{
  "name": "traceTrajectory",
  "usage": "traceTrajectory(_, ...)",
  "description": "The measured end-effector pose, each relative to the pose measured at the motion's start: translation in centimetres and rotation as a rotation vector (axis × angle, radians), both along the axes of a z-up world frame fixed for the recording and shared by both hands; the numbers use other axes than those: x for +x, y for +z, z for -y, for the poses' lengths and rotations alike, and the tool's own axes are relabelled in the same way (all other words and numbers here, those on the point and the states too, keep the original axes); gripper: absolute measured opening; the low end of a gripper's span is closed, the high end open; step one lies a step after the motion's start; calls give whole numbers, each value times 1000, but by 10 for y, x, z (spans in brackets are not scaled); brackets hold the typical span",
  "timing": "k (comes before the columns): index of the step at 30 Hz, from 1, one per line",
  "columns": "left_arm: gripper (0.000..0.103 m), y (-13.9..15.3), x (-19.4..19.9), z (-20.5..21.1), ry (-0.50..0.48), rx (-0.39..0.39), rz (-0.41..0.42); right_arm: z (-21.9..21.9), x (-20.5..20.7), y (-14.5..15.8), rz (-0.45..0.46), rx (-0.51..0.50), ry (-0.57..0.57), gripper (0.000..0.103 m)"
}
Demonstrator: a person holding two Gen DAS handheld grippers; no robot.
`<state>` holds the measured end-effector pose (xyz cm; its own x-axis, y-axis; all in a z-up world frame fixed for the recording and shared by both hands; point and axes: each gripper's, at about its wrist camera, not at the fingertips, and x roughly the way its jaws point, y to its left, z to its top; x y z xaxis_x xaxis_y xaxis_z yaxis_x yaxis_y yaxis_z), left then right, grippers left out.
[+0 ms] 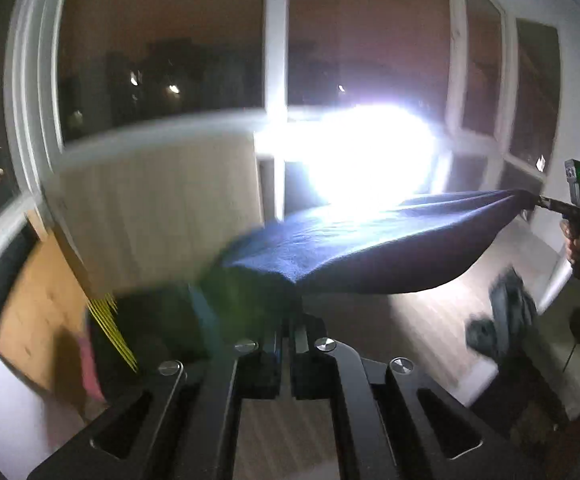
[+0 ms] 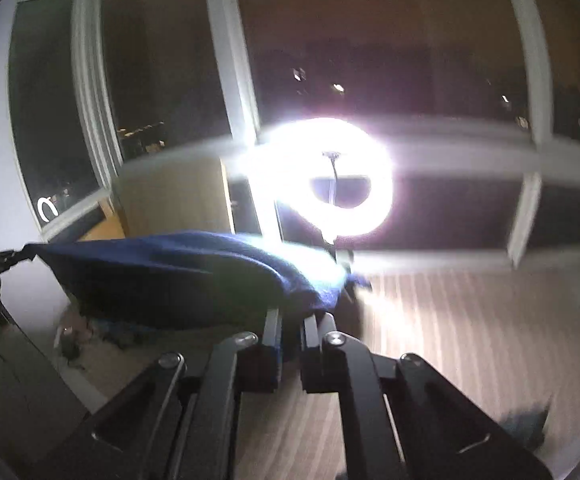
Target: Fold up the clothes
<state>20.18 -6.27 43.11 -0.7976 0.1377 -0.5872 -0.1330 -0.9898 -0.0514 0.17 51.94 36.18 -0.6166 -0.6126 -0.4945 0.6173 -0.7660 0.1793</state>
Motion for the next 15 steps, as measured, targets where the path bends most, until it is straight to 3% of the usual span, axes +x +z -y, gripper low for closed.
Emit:
traceTrajectory(9, 2, -204, 84, -1, -37, 148, 359, -49, 95, -213, 347, 70, -109, 6)
traceTrajectory(12, 2, -258, 102, 1, -12, 176, 461, -47, 109, -269, 464, 101, -123, 6)
traceTrajectory(15, 2, -292, 111, 0, -5, 192, 517, -44, 116, -307, 490, 177, -127, 6)
